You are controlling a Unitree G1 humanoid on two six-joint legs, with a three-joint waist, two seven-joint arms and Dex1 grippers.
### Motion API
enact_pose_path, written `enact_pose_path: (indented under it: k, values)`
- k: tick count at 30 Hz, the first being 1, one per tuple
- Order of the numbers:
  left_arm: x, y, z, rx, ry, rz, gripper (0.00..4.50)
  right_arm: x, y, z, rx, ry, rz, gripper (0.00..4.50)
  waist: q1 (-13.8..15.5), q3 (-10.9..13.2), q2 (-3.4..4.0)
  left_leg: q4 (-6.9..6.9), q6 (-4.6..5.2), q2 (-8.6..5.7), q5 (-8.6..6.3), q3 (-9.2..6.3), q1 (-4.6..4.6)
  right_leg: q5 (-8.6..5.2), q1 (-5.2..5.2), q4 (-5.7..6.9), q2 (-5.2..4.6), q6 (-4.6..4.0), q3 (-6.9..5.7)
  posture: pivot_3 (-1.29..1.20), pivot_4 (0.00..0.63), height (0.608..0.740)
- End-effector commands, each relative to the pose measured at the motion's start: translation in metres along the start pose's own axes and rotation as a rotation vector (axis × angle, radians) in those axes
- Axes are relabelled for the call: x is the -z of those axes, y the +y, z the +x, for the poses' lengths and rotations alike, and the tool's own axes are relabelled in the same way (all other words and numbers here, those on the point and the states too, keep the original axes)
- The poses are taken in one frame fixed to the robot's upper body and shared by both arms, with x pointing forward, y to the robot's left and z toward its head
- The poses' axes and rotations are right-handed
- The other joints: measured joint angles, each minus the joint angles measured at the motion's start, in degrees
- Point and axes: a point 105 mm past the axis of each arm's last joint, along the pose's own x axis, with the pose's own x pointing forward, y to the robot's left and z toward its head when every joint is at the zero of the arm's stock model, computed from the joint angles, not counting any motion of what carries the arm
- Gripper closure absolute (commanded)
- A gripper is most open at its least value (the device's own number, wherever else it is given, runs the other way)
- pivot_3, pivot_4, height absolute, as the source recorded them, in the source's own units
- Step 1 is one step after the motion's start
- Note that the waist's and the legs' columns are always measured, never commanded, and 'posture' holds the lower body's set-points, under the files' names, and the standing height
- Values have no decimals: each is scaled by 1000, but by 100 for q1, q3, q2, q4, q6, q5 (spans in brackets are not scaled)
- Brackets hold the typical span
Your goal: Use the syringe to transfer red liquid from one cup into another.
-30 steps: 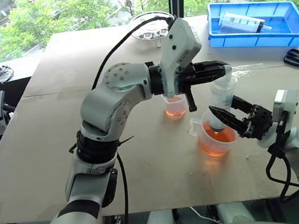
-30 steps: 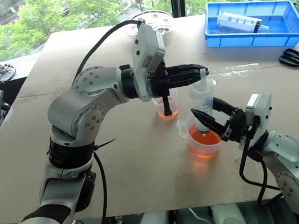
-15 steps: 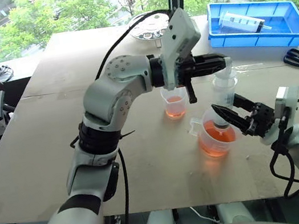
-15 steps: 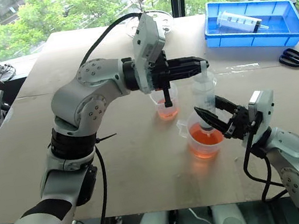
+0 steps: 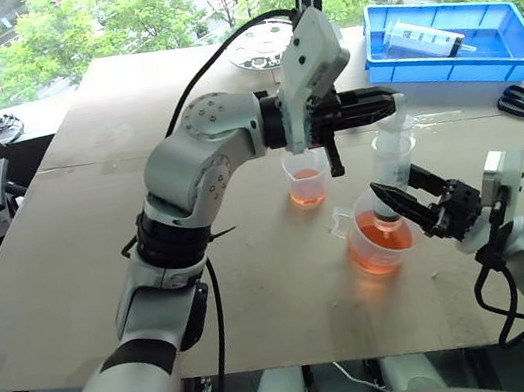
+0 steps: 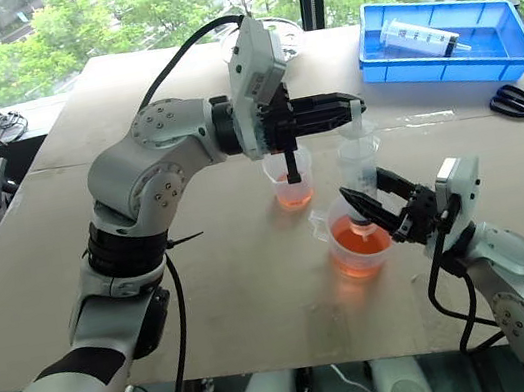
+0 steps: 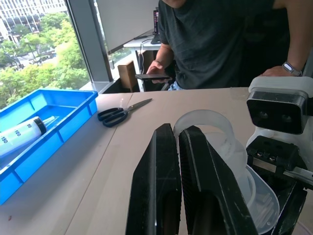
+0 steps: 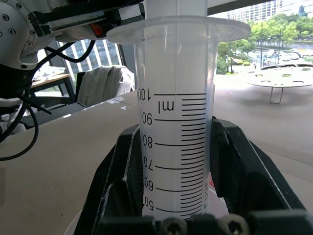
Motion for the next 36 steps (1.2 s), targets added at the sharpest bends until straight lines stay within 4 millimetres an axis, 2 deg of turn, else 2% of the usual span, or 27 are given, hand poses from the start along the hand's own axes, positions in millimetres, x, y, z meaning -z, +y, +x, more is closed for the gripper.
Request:
enact_pose_path:
  k: [1,16,20,21,23,28,30,31,36]
  values:
    - [-30,26,-19,-160,-66,99,4500,1,24,4,-126,15,16,3060,0,0,0,0,0,0,0,0,0,0,0,0,0,0,0,0,150,740]
    - [-37,23,-18,-151,-111,95,4500,6,22,2,-112,25,30,3060,1,0,0,0,0,0,0,0,0,0,0,0,0,0,0,0,150,740]
    - [-35,17,-19,-123,-136,55,4500,0,21,4,-97,-8,43,3060,0,0,0,0,0,0,0,0,0,0,0,0,0,0,0,0,150,740]
    - [-37,16,-21,-115,-159,21,4008,-4,20,5,-95,-27,47,3060,-2,0,1,0,0,0,0,0,0,0,0,0,0,0,0,0,150,740]
    - [-40,17,-27,-123,-191,-35,3616,-14,21,7,-101,-69,55,3060,-7,1,2,0,0,1,0,0,0,0,-1,1,0,0,0,0,150,740]
    - [-42,12,-55,-109,-214,-188,1323,-43,25,11,-131,-170,105,3060,-35,2,3,0,0,2,0,-2,-1,0,-2,3,0,0,1,0,150,740]
    - [-44,20,-73,-151,-252,-297,307,-53,29,11,-167,-182,152,3060,-28,2,3,0,0,4,0,-3,1,0,-3,4,0,0,0,0,150,740]
    - [-45,23,-80,-167,-265,-334,3,-57,31,11,-180,-184,165,3060,-18,2,3,0,0,5,0,-6,0,0,-4,5,0,0,-3,0,150,740]
    - [-46,40,-114,-311,-302,-421,0,-73,30,9,-209,-185,162,3060,19,2,0,9,0,-2,0,-14,-4,0,1,3,-4,1,-13,0,150,740]
